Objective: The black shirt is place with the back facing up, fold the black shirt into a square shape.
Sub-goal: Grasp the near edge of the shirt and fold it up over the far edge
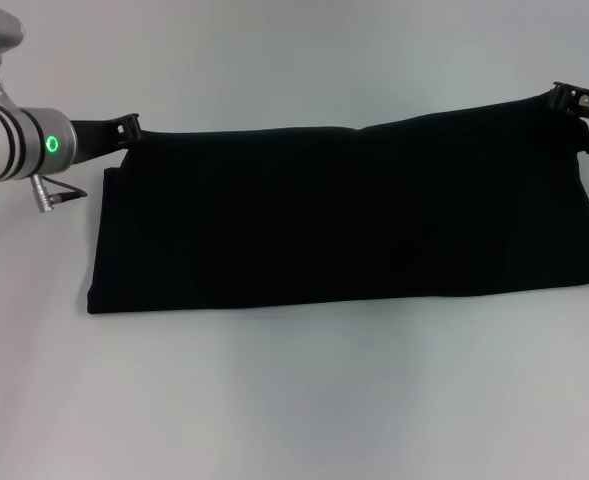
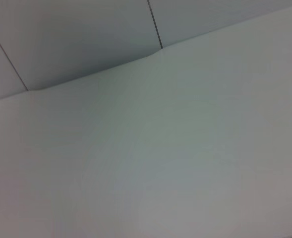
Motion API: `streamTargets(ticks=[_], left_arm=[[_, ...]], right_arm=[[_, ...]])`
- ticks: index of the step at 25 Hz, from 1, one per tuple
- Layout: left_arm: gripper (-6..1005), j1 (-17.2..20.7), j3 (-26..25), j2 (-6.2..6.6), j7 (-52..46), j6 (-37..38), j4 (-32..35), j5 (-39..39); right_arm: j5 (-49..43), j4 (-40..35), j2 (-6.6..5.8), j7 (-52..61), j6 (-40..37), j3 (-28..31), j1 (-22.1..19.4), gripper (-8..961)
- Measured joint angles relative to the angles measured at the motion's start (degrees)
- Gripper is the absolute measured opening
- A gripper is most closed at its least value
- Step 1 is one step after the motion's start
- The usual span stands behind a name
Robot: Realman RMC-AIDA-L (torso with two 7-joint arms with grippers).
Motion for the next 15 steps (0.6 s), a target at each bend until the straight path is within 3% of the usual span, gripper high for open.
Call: streamTargets(ticks=[11,15], left_arm=[[75,-0.37,7.56,-2.47,0.46,-9.56,-1.37,-0.04],[76,-0.50,7.45,-2.30,-0.30,-7.54,-0.60,-0.24]], right_arm=[[0.12,1.40,0.55,-0.04,5.51,-4.84,1.40,37],[0.02,1.19,-0.44,0.52,2.71,-6.12,1.65,64]])
